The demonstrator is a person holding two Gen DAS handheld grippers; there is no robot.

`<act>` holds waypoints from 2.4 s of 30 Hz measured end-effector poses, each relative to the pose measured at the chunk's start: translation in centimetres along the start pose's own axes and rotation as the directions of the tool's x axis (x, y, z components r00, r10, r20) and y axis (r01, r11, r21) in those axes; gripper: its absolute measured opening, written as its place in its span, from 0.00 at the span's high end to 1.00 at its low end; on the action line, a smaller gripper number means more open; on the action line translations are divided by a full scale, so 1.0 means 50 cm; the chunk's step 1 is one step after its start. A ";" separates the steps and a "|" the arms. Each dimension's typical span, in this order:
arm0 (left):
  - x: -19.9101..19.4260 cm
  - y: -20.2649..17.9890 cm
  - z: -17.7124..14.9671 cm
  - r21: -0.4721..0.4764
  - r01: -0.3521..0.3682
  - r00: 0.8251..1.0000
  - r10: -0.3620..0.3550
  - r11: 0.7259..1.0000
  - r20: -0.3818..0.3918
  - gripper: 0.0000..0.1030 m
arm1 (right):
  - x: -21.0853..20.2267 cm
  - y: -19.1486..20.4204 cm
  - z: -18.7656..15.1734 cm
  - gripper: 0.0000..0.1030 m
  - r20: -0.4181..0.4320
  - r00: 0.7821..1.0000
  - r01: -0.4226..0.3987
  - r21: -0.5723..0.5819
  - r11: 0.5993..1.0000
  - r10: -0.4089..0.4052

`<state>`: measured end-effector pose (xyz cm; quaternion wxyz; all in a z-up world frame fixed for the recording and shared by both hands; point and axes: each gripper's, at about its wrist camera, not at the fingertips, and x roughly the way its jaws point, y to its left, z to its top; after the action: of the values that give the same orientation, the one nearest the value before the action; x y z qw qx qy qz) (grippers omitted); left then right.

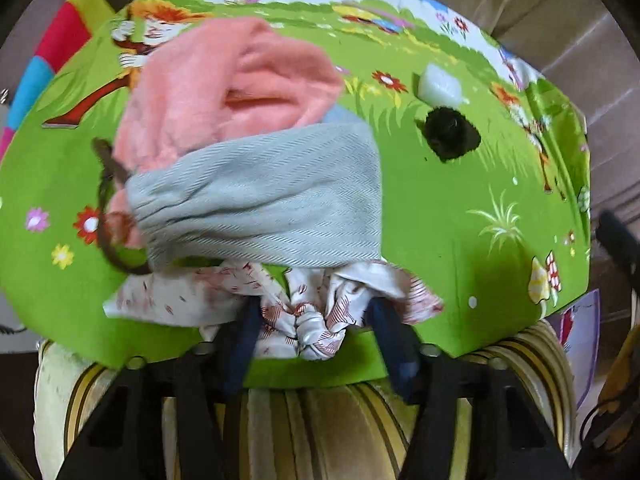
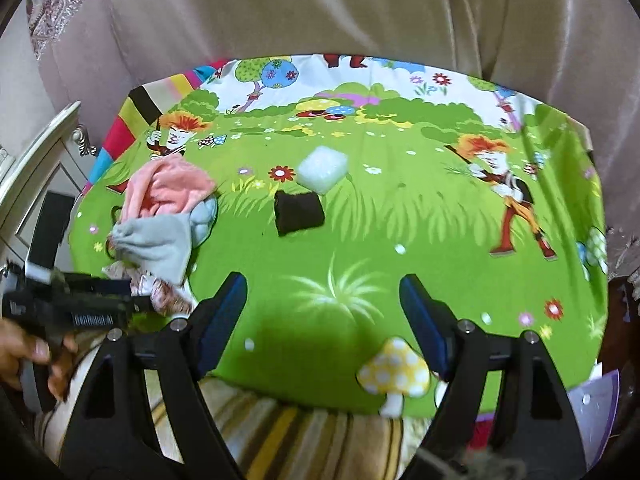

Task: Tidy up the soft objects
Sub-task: 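Grasp the white floral cloth with the left tool while the right tool grasps the brown knit sock, then carry the floral cloth and brown knit sock toward the white box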

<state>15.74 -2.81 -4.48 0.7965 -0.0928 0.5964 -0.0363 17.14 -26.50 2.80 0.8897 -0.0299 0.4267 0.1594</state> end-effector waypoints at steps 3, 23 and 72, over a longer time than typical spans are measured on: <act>0.004 0.001 0.008 0.007 -0.006 1.000 0.006 1.000 0.007 0.67 | 0.044 0.006 0.029 0.20 -0.011 1.000 -0.011 -0.007 1.000 0.011; -0.053 -0.004 -0.030 0.047 0.137 0.986 -0.141 0.989 0.092 0.77 | 0.277 0.057 0.101 0.20 -0.114 0.993 -0.023 -0.117 0.993 0.009; -0.247 -0.105 -0.217 0.106 0.136 0.899 -0.167 0.985 0.404 0.78 | -0.159 0.089 -0.158 0.59 0.042 0.999 0.012 -0.033 0.999 -0.010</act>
<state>2.09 -7.04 5.22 0.9018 -0.1144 0.4044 -0.1001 5.20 -25.85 4.27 0.8987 -0.0439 0.4051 0.1623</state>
